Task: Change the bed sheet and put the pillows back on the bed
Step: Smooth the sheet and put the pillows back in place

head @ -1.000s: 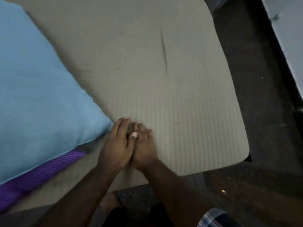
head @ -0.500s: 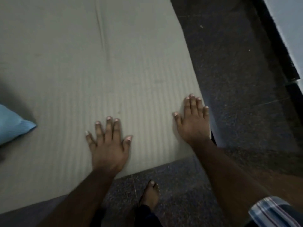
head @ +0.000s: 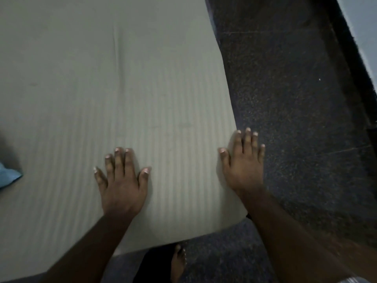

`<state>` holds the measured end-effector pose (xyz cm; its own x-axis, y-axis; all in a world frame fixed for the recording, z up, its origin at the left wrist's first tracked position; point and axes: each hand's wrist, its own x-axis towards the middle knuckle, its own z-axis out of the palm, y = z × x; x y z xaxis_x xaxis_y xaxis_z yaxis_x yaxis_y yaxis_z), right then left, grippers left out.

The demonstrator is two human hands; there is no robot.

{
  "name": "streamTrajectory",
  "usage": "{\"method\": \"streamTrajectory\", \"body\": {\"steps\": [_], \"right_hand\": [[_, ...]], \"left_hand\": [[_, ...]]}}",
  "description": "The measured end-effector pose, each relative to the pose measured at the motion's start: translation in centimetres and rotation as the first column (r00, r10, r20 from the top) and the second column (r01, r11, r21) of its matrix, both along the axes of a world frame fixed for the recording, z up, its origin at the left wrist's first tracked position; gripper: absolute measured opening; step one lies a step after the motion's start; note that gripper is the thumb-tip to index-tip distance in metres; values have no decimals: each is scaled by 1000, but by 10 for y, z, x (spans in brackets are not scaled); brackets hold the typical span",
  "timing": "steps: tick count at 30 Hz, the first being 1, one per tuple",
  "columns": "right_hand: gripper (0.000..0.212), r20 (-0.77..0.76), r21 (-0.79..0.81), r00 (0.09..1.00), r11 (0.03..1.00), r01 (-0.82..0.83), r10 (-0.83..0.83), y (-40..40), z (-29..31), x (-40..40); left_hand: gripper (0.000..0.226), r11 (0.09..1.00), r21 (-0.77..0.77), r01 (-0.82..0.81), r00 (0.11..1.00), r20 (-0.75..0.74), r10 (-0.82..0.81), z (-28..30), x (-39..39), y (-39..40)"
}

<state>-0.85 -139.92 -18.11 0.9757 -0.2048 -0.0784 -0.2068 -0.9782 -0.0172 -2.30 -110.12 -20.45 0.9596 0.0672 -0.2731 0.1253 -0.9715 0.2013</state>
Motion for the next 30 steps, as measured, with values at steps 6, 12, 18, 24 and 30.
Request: {"method": "streamTrajectory", "body": {"steps": [6,12,18,24,30], "right_hand": [[63,-19,172,708,700,-693,706,104,-10,5],[72,-64,5,754,756,-655,654,23,-20,119],[68,46,0,854,855,-519,518,13,-9,222],[63,61,174,395,380,-908,917,1,-22,233],[73,-55,27,618,620,-784,784,-29,-10,374]], "left_hand": [[75,997,59,-45,998,-32,47,-5,46,-4],[74,983,91,-158,985,-57,164,-9,59,-20],[80,896,75,-437,895,-65,441,-5,100,-68],[77,757,47,-652,755,-44,654,-2,145,-166],[75,813,-36,-581,812,-83,577,13,166,-232]]}}
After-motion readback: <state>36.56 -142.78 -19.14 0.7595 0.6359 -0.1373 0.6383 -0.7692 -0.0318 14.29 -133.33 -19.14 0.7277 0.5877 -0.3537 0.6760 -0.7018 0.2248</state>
